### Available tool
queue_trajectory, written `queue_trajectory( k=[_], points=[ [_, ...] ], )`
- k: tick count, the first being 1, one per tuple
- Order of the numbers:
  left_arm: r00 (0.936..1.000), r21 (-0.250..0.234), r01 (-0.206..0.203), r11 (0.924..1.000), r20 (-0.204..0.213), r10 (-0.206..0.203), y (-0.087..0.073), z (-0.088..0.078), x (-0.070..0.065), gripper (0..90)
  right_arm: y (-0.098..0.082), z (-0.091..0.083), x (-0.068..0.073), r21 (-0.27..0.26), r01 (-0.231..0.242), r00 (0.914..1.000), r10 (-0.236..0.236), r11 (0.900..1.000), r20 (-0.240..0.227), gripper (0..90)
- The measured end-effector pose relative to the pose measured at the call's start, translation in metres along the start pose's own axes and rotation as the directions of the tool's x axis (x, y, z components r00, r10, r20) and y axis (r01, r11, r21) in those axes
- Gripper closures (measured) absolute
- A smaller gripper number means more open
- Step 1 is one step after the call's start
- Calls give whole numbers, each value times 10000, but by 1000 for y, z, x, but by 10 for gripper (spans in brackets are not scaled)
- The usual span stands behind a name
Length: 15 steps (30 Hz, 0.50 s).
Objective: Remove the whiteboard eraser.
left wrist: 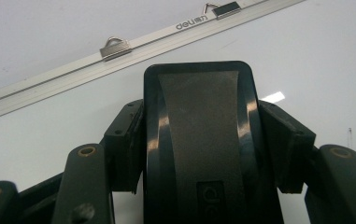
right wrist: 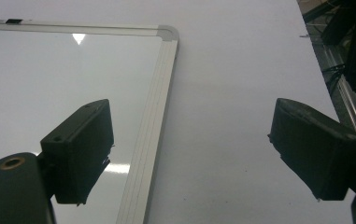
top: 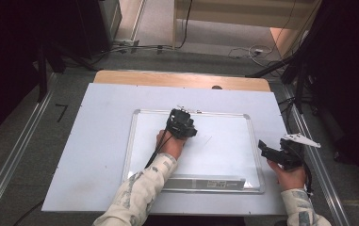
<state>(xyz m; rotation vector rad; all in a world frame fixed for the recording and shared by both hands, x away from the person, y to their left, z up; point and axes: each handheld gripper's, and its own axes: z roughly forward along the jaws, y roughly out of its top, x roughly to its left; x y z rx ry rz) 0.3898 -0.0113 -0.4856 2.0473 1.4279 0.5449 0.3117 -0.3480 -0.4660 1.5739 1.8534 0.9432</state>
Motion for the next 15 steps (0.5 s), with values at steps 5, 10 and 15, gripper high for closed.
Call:
queue_trajectory(
  k=[5, 10, 15],
  points=[
    [9998, -1, -138, 9999, 105, 138, 2, 1, -8, 402, 0, 1, 0, 9, 29, 10000, -28, 10000, -25, 122],
    [9994, -28, -286, 9996, 218, 286, 3, 3, -17, 403, 0, 1, 0, 14, 11, 10000, -11, 10000, -30, 122],
    [9990, -36, -345, 9994, 293, 346, 4, 3, -23, 402, 0, 1, 0, 30, -3, 10000, 3, 10000, -33, 122]
  ],
)
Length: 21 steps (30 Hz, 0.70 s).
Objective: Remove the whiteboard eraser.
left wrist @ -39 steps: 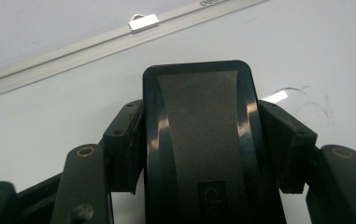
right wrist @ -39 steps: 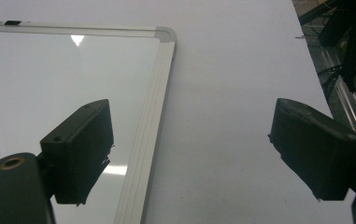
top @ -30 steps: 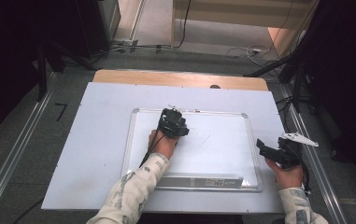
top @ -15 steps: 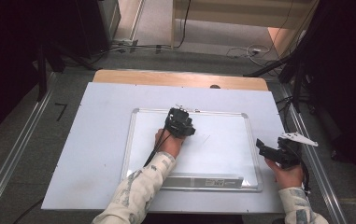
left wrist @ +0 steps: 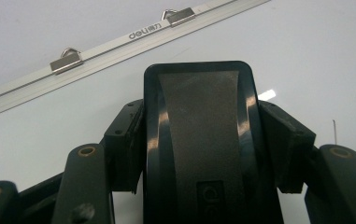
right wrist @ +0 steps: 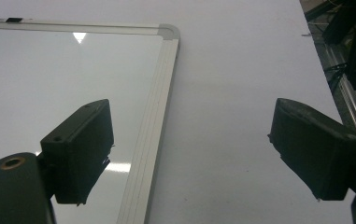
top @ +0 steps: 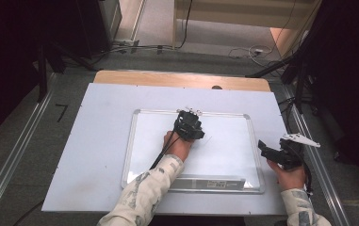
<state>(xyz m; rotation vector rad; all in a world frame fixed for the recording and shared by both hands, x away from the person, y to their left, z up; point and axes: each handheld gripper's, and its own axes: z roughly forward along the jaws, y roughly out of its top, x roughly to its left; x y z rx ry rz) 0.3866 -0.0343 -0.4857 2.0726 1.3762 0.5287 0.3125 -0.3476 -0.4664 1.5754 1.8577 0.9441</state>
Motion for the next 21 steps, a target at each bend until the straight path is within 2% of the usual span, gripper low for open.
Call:
queue_trajectory(
  k=[21],
  points=[
    [9994, -25, -280, 9996, 222, 281, 3, 2, -26, 402, 0, 0, 0, -10, 25, 10000, -25, 10000, -18, 122]
  ],
)
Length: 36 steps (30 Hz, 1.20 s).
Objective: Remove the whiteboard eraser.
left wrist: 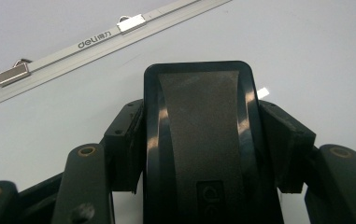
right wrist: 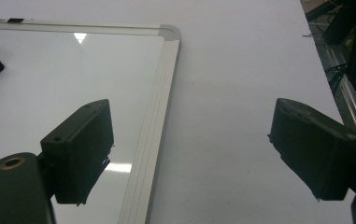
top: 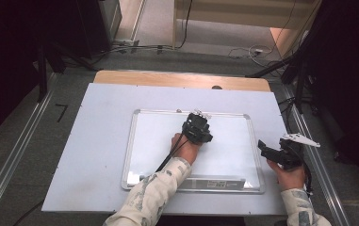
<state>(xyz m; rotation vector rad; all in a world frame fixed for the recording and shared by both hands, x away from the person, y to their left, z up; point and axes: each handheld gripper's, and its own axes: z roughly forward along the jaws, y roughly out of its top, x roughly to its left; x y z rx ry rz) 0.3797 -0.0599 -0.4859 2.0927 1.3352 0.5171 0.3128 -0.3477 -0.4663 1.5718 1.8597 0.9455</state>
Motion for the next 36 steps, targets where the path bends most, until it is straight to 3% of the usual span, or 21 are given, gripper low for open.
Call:
queue_trajectory(
  k=[36],
  points=[
    [9990, -66, -339, 9994, 285, 341, 3, 3, -27, 402, 1, 0, 0, 11, -17, 10000, 17, 10000, -27, 122]
  ],
)
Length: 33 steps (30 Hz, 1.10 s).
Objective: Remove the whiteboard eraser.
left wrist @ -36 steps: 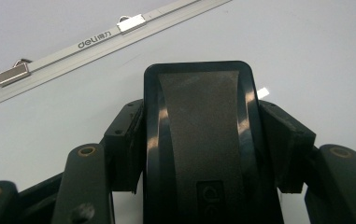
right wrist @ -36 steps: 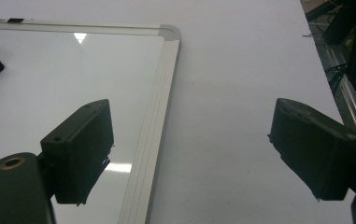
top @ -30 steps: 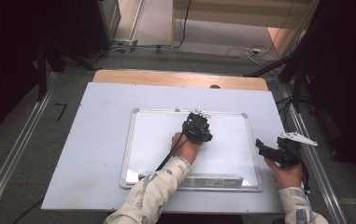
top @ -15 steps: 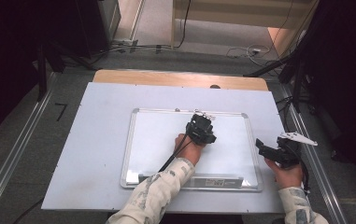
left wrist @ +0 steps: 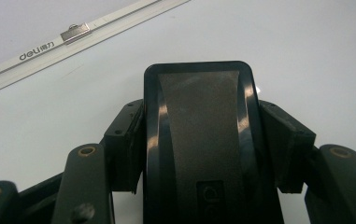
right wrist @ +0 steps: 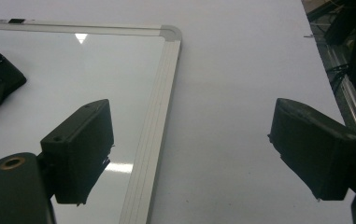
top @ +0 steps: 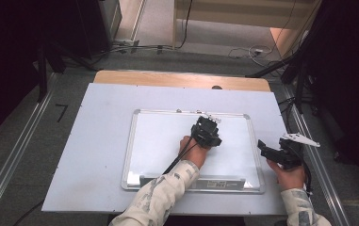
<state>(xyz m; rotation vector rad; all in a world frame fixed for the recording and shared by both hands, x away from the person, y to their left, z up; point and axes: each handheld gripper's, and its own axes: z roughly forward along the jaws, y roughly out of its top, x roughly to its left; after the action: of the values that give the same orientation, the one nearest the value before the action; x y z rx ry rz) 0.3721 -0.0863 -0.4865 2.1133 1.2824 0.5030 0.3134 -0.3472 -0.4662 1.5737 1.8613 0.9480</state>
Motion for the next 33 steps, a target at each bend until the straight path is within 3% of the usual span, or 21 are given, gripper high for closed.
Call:
queue_trajectory(
  k=[5, 18, 22, 33],
  points=[
    [10000, 5, 32, 10000, -30, -32, 1, 1, 4, 401, 0, 0, 0, -12, 42, 10000, -42, 10000, -15, 122],
    [9980, 23, 494, 9988, -394, -492, 0, 0, 32, 401, -1, -1, -1, 43, -13, 10000, 13, 10000, 47, 122],
    [9972, -11, 573, 9984, -473, -573, 1, 1, 31, 402, -1, -1, -1, 36, -15, 10000, 15, 10000, 23, 122],
    [9990, -23, 315, 9995, -304, -315, 6, 5, 16, 403, -1, 0, -1, 11, 24, 10000, -24, 10000, 21, 122]
  ],
)
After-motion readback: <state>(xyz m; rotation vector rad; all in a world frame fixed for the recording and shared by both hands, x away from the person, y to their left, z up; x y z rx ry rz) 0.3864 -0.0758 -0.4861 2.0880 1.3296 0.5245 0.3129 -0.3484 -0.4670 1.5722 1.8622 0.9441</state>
